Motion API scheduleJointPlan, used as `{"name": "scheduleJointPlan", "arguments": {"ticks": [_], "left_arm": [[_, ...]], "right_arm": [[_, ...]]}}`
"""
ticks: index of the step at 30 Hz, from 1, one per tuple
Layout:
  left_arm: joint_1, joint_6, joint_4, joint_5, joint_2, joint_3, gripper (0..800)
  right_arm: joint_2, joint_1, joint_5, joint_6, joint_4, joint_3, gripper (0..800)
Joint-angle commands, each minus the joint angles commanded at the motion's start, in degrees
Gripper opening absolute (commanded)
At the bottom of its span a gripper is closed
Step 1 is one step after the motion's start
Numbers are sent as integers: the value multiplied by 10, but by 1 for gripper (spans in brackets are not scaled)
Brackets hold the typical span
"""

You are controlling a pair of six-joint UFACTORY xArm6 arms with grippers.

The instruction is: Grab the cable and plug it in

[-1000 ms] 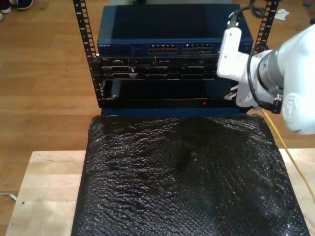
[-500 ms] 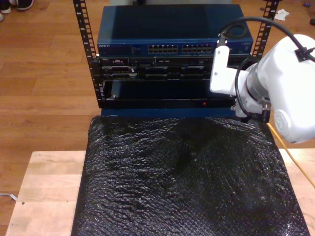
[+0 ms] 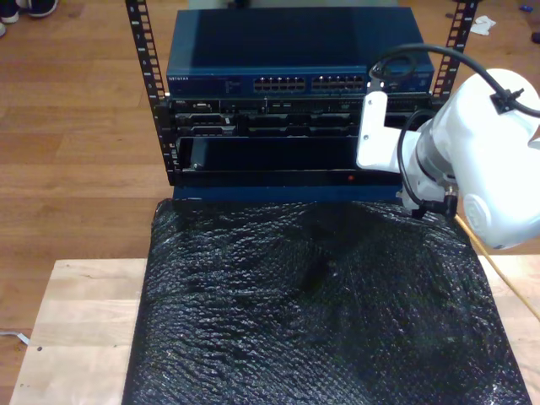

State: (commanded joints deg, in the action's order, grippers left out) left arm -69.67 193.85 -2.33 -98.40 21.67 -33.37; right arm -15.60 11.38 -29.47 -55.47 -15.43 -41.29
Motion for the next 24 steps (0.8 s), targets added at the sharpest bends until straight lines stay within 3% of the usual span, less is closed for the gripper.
{"name": "scheduleJointPlan", "arguments": {"ticks": [7,15,18,24], "left_arm": [[-31,-19,33,66,15,76,798],[-61,-61,40,115,39,127,798],[-67,-67,41,136,52,138,798],[-69,-91,40,143,54,146,798]], "right_arm": [[0,0,0,-1,0,0,0],[0,0,0,0,1,1,0],[4,0,0,0,1,0,0],[4,1,18,0,1,-2,0]]}}
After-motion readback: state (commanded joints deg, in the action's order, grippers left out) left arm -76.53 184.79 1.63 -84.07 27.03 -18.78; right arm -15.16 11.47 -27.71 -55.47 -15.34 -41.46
